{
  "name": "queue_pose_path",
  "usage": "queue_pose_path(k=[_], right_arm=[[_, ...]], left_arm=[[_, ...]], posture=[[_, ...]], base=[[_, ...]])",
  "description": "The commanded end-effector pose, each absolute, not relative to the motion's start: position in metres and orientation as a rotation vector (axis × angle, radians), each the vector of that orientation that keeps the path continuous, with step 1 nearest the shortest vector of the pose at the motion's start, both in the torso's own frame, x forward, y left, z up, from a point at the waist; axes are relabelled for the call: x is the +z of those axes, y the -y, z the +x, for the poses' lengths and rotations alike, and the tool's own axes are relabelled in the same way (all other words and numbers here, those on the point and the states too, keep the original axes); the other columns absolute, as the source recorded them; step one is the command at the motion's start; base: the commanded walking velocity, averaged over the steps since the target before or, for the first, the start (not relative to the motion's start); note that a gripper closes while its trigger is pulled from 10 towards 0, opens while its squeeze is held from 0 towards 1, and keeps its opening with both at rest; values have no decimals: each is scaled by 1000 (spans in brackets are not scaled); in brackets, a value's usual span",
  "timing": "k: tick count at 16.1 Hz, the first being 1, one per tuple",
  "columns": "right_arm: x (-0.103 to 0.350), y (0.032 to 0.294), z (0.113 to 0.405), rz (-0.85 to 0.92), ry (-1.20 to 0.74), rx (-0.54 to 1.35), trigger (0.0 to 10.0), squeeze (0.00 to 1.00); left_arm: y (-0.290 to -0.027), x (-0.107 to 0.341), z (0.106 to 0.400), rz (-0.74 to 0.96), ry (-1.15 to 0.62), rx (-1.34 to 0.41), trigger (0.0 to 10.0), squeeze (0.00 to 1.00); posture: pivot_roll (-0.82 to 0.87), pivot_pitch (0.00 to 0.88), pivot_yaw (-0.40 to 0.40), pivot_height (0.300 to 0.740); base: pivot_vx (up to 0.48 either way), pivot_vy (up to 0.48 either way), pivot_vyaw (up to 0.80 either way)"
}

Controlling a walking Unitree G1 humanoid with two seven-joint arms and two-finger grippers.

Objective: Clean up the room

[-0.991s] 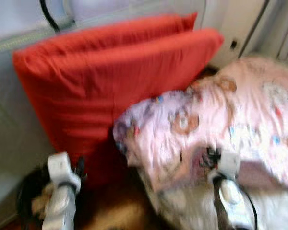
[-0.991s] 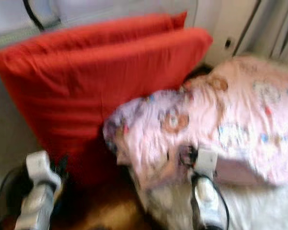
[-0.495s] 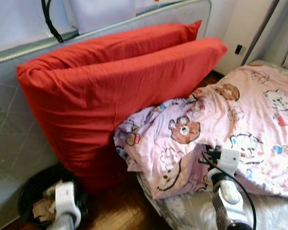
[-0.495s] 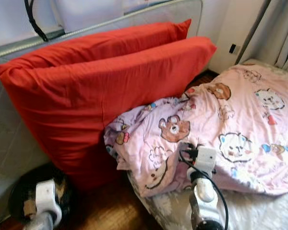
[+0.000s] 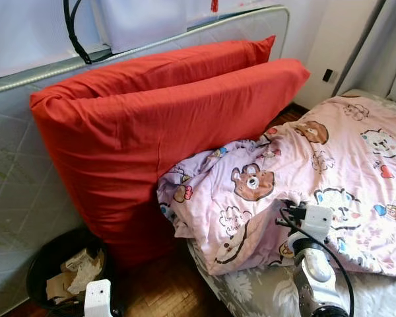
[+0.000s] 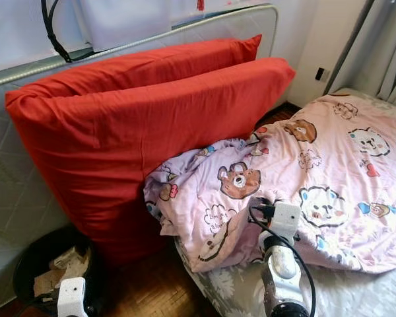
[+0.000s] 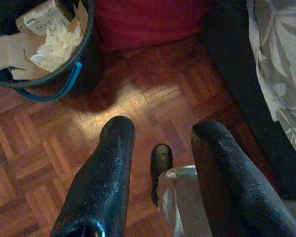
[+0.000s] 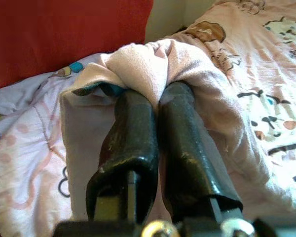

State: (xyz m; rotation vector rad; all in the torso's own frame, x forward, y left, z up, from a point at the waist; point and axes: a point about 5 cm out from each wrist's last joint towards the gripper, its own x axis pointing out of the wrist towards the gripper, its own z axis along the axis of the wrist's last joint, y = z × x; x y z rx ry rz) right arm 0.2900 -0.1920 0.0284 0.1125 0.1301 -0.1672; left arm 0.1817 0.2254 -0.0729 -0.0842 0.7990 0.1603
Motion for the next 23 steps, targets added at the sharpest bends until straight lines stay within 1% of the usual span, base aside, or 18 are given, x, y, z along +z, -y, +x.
queue_pose_path(k=[1, 3, 6, 7, 9, 16, 23], right_arm=[[31, 194, 292, 111, -125, -175, 10000, 0], [31, 195, 292, 111, -120, -183, 10000, 0], [30, 196, 290, 110, -122, -198, 10000, 0], [29, 196, 289, 109, -122, -206, 10000, 0], [30, 196, 290, 110, -120, -211, 10000, 0], [30, 198, 290, 102, -118, -231, 10000, 0], [31, 200, 291, 93, -116, -249, 10000, 0]], left_arm=[[-223, -76, 177, -68, -829, 143, 10000, 0], [-224, -78, 173, -69, -841, 142, 10000, 0], [-235, -81, 162, -74, -868, 161, 10000, 0], [-246, -82, 152, -72, -894, 180, 10000, 0], [-254, -85, 141, -69, -934, 196, 10000, 0], [-256, -88, 132, -73, -968, 203, 10000, 0], [-248, -90, 131, -81, -970, 194, 10000, 0]], posture=[[63, 62, -17, 740], [60, 65, -13, 740], [67, 65, -9, 740], [69, 64, -8, 740], [69, 62, -5, 740], [68, 49, -1, 740], [72, 37, 4, 740]], base=[[0, 0, 0], [0, 0, 0], [0, 0, 0], [0, 0, 0], [0, 0, 0], [0, 0, 0], [0, 0, 0]])
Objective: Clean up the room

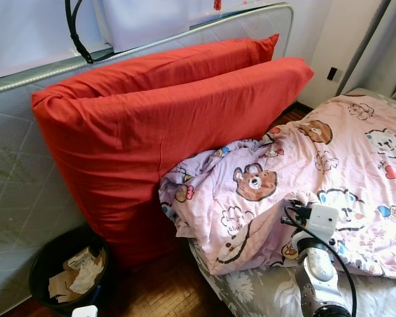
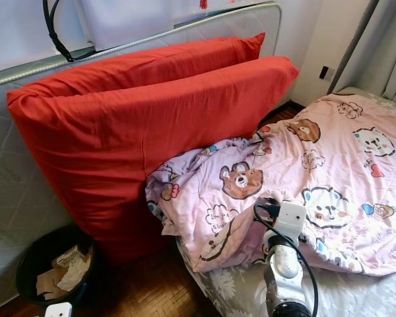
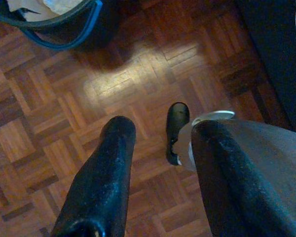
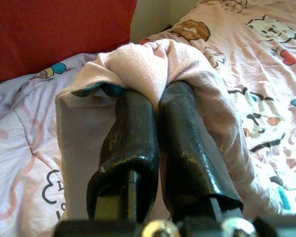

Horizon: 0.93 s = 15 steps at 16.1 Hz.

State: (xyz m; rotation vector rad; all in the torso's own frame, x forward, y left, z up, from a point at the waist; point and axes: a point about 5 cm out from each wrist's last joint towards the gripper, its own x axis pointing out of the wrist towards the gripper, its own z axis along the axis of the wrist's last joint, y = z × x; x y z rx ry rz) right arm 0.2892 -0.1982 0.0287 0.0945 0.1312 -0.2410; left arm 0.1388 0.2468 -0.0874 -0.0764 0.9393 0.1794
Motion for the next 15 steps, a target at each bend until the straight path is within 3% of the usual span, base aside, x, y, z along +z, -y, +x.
queue_pose_path(k=[1, 15], right_arm=[[31, 200, 291, 93, -117, -252, 10000, 0], [28, 199, 288, 93, -130, -266, 10000, 0]], left_arm=[[-248, -90, 131, -82, -969, 193, 10000, 0], [-255, -87, 131, -96, -942, 197, 10000, 0]], posture=[[72, 41, 4, 740], [78, 61, 9, 740]], base=[[0, 0, 0], [0, 0, 0]])
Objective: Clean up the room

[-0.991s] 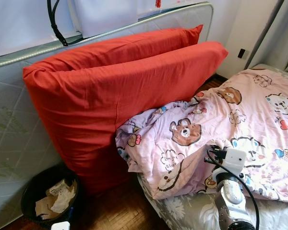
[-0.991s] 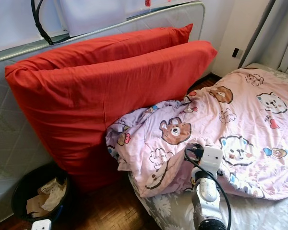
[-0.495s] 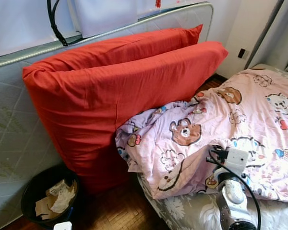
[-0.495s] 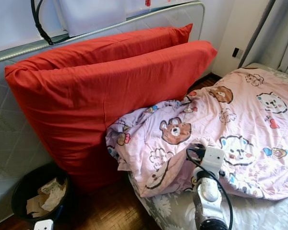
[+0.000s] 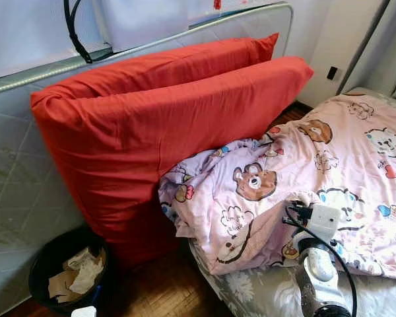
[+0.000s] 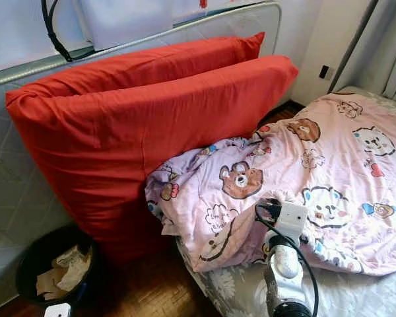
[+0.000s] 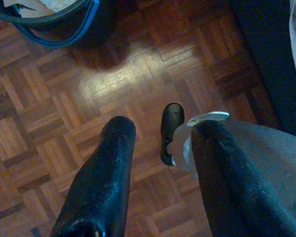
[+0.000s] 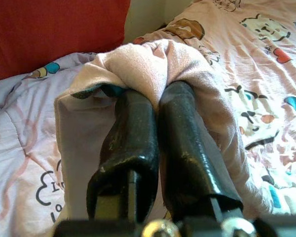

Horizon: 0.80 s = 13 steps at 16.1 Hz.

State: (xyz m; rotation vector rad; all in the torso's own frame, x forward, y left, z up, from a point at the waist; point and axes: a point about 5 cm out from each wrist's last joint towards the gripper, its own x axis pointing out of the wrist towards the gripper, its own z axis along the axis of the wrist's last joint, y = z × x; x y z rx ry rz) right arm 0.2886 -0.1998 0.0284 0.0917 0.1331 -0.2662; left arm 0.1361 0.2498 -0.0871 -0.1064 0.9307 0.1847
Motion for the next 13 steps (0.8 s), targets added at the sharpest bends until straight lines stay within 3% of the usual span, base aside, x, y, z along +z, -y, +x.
queue_pose_path(k=[1, 13], right_arm=[[28, 199, 288, 92, -131, -265, 10000, 0], [30, 201, 289, 89, -118, -282, 10000, 0]], left_arm=[[-255, -87, 131, -98, -942, 197, 10000, 0], [-251, -90, 127, -110, -949, 197, 10000, 0]], posture=[[78, 61, 9, 740], [77, 65, 5, 740]], base=[[0, 0, 0], [-237, 0, 0]])
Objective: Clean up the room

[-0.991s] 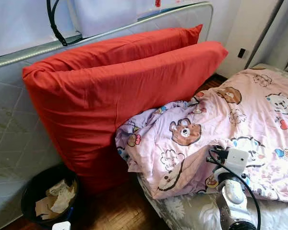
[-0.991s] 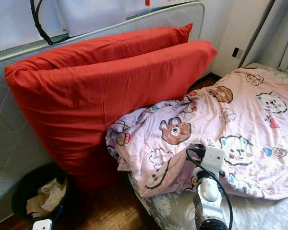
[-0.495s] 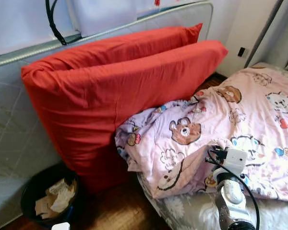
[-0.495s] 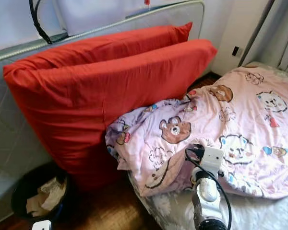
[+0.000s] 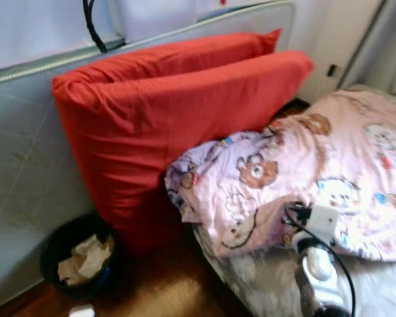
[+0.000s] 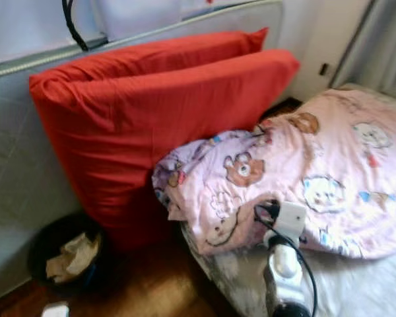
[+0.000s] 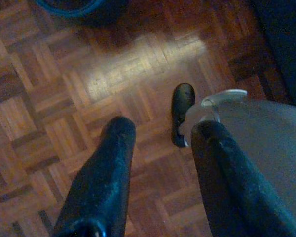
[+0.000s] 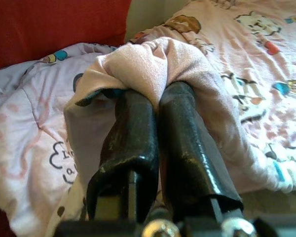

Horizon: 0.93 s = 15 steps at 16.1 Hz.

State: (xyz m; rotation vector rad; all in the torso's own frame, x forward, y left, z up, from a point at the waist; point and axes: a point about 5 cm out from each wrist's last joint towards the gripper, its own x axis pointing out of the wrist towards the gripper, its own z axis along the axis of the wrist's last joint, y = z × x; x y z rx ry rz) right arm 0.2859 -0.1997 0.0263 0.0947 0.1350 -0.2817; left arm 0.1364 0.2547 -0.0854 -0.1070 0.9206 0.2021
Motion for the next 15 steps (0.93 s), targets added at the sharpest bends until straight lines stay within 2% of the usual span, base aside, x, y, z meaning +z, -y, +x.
queue_pose_path(k=[1, 5, 8, 11, 15], right_arm=[[31, 202, 289, 87, -114, -291, 10000, 0], [35, 216, 289, 65, -95, -368, 10000, 0], [41, 230, 289, 46, -72, -425, 10000, 0], [41, 230, 289, 43, -71, -426, 10000, 0], [33, 223, 284, 44, -103, -404, 10000, 0]], left_arm=[[-251, -90, 127, -109, -949, 196, 10000, 0], [-250, -91, 123, -107, -953, 191, 10000, 0], [-231, -94, 132, -112, -946, 168, 10000, 0], [-220, -95, 136, -111, -944, 154, 10000, 0], [-228, -92, 139, -86, -948, 163, 10000, 0]], posture=[[78, 65, 5, 740], [78, 66, 7, 740], [76, 65, 9, 740], [74, 64, 9, 740], [71, 63, 10, 740]], base=[[-259, 0, 0], [-258, 0, 0], [-255, 0, 0], [-260, 0, 0], [0, 0, 0]])
